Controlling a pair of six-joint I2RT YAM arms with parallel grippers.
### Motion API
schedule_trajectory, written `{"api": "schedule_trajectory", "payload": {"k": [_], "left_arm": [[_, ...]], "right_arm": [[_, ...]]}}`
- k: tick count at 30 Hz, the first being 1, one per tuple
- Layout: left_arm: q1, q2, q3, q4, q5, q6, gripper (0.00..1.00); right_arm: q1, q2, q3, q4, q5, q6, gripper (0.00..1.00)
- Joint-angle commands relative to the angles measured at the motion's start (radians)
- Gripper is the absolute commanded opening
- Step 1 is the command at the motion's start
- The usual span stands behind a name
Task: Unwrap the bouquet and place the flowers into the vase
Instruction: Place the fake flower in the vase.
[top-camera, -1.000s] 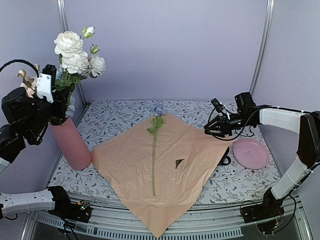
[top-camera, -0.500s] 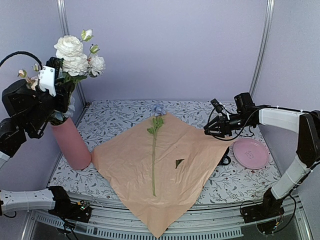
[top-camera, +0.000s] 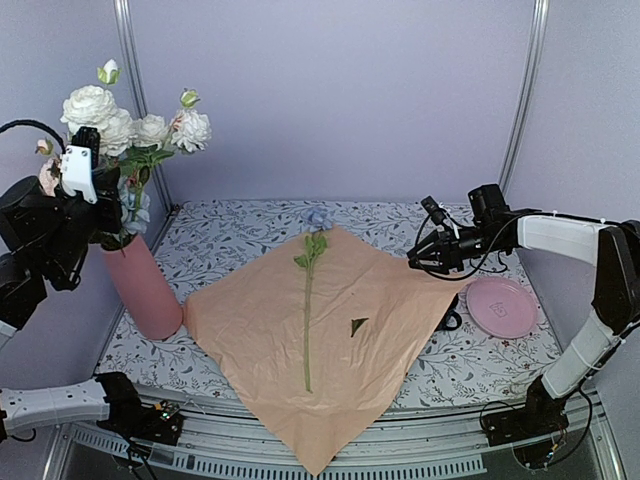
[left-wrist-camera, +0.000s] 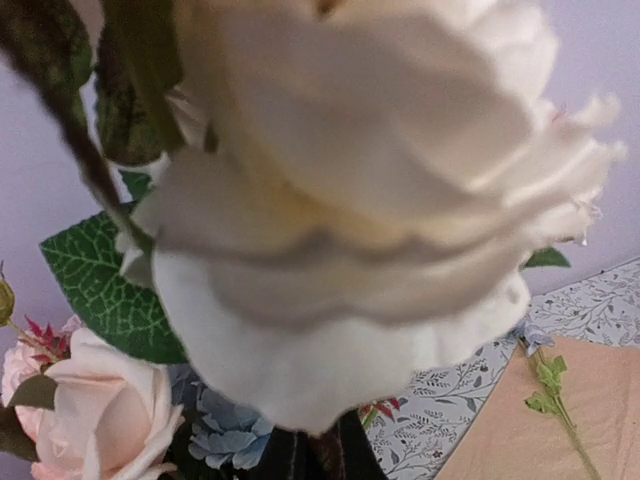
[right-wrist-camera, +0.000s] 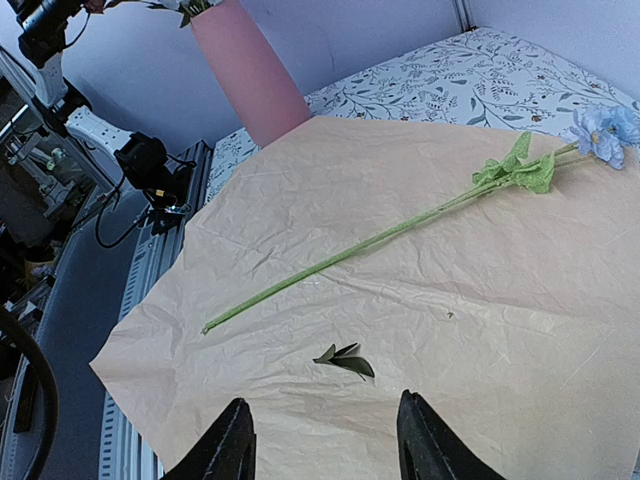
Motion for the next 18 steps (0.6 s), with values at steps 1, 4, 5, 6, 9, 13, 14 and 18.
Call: {"api": "schedule_trajectory", "payload": {"k": [1,4,5,6,9,13,14,18], "left_arm": [[0.008,-0.043,-0.074,-0.004,-0.048,-0.049,0.0],[0.008,-0.047,-0.11,-0.007,-0.049,-0.061,0.0],[0.009,-0.048,-0.123,-0.007,-0.051,-0.067,0.0],[0.007,-0.049,-0.134,-0.008,-0.052,-0.07,0.0],[0.009,-0.058,-0.167,-0.007,-0.055,-0.083,0.0],[0.013,-0.067,-0.201,-0.017,-0.069,-0.101,0.0],[0.015,-0.07,-0.207,-0.02,-0.077,-0.104,0.0],[0.029,-0.079,-0.23,-0.035,-0.076,-0.129,0.0]], "right_arm": [[0.002,0.021,0.03,-0.021,-0.025,-0.011,0.5],[0.003,0.029,0.036,-0.03,-0.027,-0.013,0.5],[0.002,0.03,0.035,-0.03,-0.028,-0.015,0.5],[0.002,0.029,0.036,-0.031,-0.028,-0.015,0.5],[0.003,0.03,0.036,-0.031,-0.028,-0.015,0.5],[0.002,0.034,0.036,-0.032,-0.03,-0.015,0.5],[0.002,0.036,0.035,-0.032,-0.031,-0.014,0.5],[0.002,0.038,0.035,-0.032,-0.034,-0.013,0.5]]}}
